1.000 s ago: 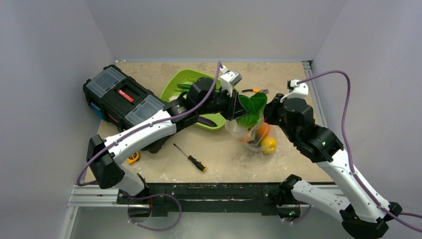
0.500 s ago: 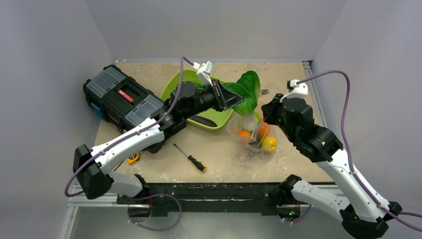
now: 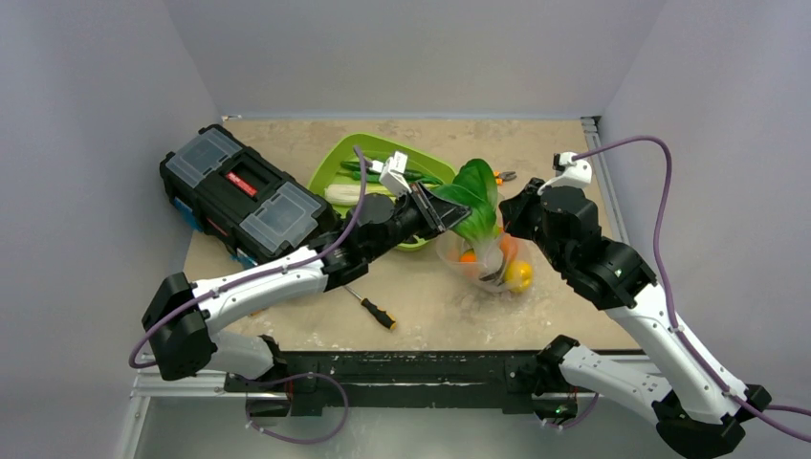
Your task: Place the food in the zip-top bag and seal the zipper
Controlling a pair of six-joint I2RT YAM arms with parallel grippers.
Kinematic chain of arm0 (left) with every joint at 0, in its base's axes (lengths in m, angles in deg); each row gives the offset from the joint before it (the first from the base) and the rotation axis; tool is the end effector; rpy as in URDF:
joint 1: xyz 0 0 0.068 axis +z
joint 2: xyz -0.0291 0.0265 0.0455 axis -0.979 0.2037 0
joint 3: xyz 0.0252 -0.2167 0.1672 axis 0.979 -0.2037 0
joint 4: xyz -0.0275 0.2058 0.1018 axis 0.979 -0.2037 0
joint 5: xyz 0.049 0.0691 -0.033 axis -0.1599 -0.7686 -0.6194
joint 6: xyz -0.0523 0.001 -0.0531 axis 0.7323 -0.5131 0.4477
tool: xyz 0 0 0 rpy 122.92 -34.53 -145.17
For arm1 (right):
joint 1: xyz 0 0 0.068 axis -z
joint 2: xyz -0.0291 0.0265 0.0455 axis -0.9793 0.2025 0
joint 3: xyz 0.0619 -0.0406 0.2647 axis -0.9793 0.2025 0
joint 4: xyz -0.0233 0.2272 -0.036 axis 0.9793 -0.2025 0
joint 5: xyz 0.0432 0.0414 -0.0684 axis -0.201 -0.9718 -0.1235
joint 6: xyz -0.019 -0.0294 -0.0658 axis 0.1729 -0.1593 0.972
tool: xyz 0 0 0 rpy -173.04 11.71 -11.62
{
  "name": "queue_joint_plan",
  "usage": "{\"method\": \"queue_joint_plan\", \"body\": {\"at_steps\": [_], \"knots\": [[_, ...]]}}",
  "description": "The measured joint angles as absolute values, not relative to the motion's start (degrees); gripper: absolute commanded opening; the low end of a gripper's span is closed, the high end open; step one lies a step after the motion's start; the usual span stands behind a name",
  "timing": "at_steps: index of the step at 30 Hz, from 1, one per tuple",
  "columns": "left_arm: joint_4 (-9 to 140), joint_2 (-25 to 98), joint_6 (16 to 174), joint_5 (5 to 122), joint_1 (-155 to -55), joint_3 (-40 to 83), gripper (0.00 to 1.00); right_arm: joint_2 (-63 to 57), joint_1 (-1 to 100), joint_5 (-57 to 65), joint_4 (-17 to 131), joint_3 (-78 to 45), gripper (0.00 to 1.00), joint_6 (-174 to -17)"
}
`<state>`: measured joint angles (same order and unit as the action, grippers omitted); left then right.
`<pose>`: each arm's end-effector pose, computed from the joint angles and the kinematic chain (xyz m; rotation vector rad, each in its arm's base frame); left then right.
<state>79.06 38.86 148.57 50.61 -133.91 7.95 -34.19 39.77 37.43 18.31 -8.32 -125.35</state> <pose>0.1848 -0.2615 0.3518 -0.2298 1.8626 -1.4965 0.1377 0.0749 0.3887 0.2653 1.9229 0.4410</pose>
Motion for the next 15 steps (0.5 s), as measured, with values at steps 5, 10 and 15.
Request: {"method": "queue_joint_plan", "body": {"at_steps": [5,10,15], "knots": [[81.0,38.9,150.7,47.8,-135.4,8.0,0.0,-34.2,39.8,37.5,18.3,-8.3,0.0,-125.9],[81.4,40.1,151.6,46.1,-136.7,7.9,0.0,-34.2,39.8,37.5,18.3,-8.3,0.0,-126.8],[81.5,41.5,151.7,44.2,-138.3,7.2,0.0,-34.2,39.8,37.4,18.3,-8.3,0.0,-127.9]]}}
